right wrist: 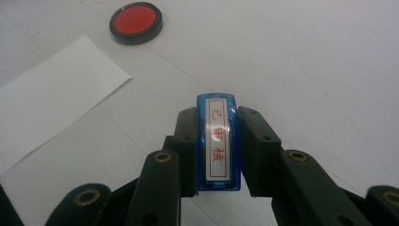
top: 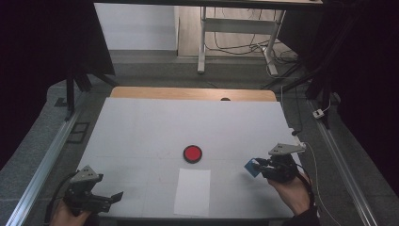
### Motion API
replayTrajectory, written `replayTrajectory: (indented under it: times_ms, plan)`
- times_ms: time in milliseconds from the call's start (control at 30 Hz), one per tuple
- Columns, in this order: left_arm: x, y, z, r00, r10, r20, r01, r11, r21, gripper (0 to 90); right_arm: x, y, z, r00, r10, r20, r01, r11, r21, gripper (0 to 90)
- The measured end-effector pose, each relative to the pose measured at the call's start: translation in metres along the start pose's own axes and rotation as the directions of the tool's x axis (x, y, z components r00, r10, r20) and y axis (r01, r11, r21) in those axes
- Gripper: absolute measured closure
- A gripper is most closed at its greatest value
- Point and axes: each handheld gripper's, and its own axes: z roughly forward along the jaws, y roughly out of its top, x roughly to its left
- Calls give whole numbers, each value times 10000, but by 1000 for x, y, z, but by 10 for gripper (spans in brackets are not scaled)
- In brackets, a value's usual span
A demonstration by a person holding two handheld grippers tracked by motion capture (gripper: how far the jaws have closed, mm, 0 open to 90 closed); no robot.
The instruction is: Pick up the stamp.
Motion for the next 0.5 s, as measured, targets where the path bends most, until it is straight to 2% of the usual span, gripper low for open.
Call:
replayTrajectory:
  times_ms: [167,367,500]
  plan:
    - [0,0,0,10000,2,17,-2,10000,25,0,5,3,-1,9998,-62,-193,57,9997,-218,702]
    - [1,0,0,10000,-11,62,11,10000,16,0,14,7,1,9987,-411,-293,406,9990,-188,701]
    - [1,0,0,10000,-16,50,16,10000,25,0,21,10,1,9967,-668,-471,649,9971,-407,701]
